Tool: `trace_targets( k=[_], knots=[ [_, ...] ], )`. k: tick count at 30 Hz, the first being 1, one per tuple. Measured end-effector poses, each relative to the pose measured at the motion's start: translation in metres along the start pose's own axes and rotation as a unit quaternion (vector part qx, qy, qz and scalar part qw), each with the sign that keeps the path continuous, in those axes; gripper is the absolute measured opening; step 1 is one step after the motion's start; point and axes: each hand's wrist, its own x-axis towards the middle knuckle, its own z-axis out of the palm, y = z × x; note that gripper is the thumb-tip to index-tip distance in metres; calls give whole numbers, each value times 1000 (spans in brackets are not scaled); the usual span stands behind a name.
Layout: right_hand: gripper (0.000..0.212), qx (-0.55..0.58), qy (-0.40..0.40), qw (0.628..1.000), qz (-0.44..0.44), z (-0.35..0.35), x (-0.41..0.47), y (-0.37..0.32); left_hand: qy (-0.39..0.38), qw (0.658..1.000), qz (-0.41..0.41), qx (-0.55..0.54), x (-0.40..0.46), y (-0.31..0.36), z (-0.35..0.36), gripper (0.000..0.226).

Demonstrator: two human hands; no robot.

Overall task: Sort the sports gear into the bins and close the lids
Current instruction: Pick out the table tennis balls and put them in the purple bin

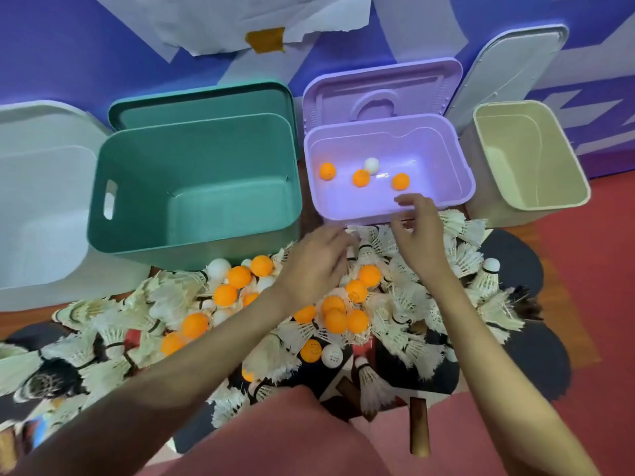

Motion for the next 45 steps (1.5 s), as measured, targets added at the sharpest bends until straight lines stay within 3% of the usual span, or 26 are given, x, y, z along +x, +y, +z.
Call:
trace_targets(
  k=[6, 10, 15, 21, 27, 34, 37, 41, 45],
  knots=[
    [21, 18, 5, 999, 33, 0, -96, -20, -141, 986, -79, -33, -70, 0, 21, 33],
    [21, -47, -23, 998, 40, 10, -143, -16, -184, 982, -27, 20, -83, 1, 38, 47],
    [29, -101, -81, 991, 44, 19, -166, -12, -162, 985, -2, 55, -82, 6, 46, 45],
    [43, -135, -135, 980, 53, 30, -165, -13, -105, 988, -97, -58, -88, 5, 24, 36],
    [53, -253, -185, 946, 83, 45, -163, -24, -83, 983, -140, -80, -96, -11, 11, 25],
    [56, -287, -204, 933, 77, 50, -155, -28, -108, 988, -105, -41, -93, -15, 15, 11],
    [55, -273, -180, 942, 71, 46, -154, -31, -133, 986, -95, -16, -85, -16, 21, 14],
    [51, -153, -60, 981, 101, 32, -158, -37, -164, 984, -66, 30, -70, -13, 30, 25],
    [36, -79, 26, 988, 134, 19, -156, -38, -182, 978, -80, 67, -57, -9, 38, 28]
  ],
)
